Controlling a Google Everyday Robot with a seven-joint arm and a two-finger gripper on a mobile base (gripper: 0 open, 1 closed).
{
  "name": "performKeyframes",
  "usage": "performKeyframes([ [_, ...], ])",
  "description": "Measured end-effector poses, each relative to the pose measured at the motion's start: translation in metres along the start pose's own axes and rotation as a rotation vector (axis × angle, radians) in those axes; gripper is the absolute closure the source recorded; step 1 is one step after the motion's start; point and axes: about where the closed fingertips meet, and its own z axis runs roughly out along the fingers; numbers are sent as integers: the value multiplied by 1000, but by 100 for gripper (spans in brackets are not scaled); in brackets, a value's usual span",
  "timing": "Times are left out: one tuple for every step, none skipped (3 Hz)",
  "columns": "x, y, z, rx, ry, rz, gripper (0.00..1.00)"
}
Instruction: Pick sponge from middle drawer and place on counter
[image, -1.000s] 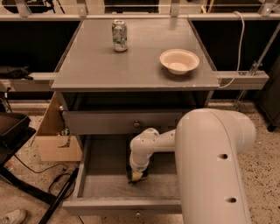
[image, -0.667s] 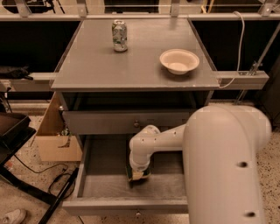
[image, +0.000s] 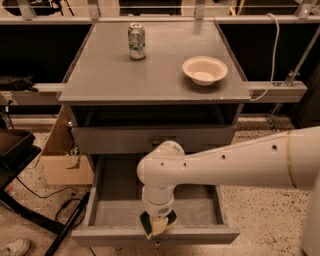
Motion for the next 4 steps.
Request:
performKeyframes([
  [-21, 10, -105, 42, 25, -103, 100],
  [-29, -8, -224, 149, 98, -188, 100],
  [-37, -31, -314, 255, 139, -212, 100],
  [-48, -43, -349, 328, 112, -211, 100],
])
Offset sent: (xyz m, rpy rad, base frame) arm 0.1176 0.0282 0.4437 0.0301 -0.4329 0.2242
